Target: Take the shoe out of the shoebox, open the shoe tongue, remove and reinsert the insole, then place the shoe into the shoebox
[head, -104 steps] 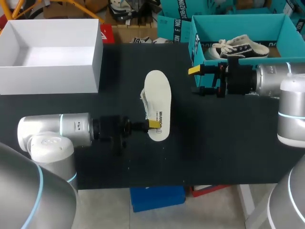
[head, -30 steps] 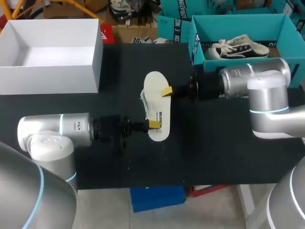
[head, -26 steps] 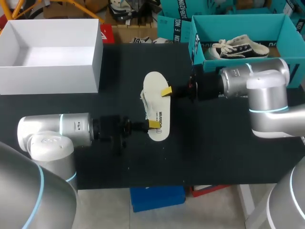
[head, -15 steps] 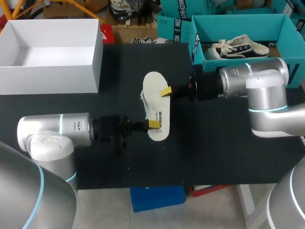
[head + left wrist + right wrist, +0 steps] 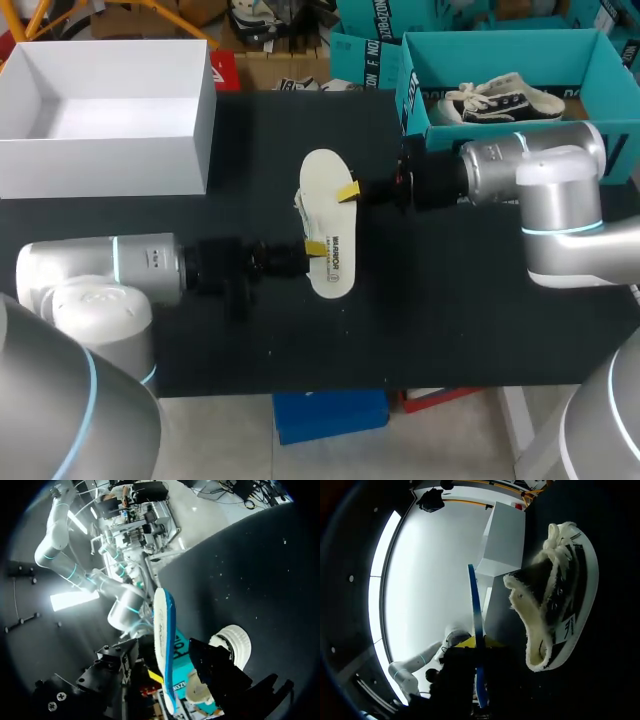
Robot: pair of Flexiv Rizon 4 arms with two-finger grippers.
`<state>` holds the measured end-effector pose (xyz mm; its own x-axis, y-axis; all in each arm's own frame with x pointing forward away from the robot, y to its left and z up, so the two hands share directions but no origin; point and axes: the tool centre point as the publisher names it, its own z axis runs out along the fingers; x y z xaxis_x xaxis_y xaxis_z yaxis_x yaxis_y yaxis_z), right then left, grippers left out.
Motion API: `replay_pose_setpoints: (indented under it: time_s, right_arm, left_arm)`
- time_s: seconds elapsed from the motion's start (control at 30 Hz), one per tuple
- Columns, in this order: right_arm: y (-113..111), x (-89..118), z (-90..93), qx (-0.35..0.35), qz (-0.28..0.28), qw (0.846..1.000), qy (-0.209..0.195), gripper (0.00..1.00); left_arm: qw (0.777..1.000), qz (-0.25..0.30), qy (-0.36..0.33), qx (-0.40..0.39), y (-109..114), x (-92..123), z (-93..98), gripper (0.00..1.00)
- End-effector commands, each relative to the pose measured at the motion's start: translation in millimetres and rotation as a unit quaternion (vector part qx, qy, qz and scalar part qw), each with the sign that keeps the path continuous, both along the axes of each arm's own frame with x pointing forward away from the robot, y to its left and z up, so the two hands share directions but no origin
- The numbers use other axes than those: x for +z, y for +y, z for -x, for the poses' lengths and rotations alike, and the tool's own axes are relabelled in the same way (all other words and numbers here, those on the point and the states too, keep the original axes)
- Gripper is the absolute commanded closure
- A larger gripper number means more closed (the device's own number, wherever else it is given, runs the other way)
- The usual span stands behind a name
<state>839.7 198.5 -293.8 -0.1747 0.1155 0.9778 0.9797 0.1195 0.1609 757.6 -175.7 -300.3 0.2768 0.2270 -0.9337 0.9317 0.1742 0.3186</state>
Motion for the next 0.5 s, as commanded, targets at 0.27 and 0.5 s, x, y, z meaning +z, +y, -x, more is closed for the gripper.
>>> replay_pose_setpoints:
  time_s: [0.27,0.5]
  right_arm:
    - [1,-1,-0.7,0.001,0.000,1.000,0.000,1.00]
    - [1,-1,-0.7,0.001,0.000,1.000,0.000,1.00]
  left_arm:
    - [0.988,-0.128,0.073,0.056,19,32,16.8,0.00]
    - [0.977,-0.180,0.091,0.072,22,47,12.5,0.00]
